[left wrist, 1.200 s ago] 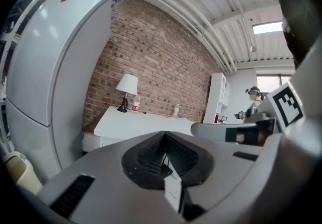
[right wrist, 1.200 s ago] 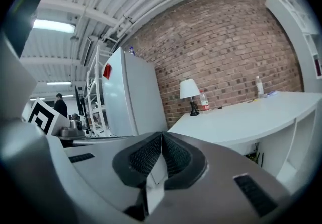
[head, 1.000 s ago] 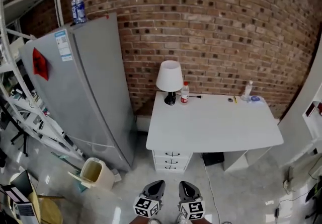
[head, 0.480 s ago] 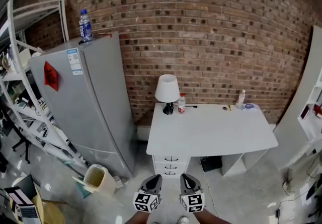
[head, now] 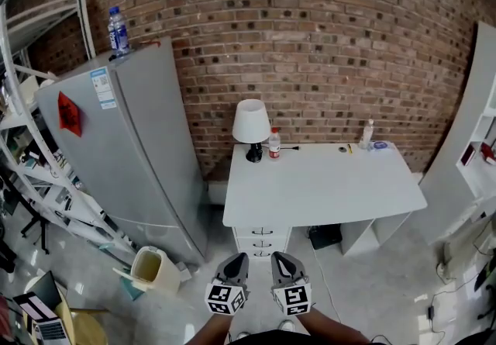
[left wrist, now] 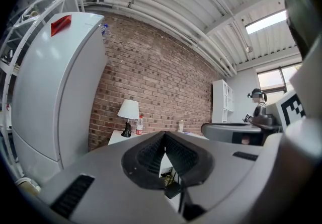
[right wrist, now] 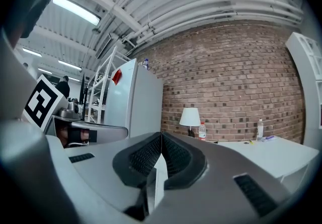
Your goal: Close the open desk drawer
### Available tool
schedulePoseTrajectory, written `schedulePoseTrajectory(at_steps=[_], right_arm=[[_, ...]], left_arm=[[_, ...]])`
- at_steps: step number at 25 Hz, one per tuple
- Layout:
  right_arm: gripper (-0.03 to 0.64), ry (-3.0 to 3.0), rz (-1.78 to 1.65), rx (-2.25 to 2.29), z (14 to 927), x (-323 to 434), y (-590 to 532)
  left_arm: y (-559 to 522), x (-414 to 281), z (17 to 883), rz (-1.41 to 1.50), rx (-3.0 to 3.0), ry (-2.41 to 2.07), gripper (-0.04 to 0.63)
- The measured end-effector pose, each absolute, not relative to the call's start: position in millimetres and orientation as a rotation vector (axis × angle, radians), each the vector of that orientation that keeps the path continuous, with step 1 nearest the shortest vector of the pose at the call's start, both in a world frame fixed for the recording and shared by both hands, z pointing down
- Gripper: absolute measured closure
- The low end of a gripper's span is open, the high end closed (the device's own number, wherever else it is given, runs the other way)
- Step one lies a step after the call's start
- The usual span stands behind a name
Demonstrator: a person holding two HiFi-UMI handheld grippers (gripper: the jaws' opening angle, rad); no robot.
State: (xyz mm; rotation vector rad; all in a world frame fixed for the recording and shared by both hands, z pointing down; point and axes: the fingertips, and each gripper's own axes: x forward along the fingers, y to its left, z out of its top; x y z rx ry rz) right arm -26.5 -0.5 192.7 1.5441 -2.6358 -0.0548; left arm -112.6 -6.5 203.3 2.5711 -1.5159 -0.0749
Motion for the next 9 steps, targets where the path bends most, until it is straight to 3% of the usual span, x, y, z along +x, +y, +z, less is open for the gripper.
schedulePoseTrajectory(at_steps=[9], right_arm=[[0.589, -2.62, -0.056, 1.57, 200, -13, -18]], left_arm=[[-19, -103, 215, -0.035, 2.563, -1.519, 0.588]])
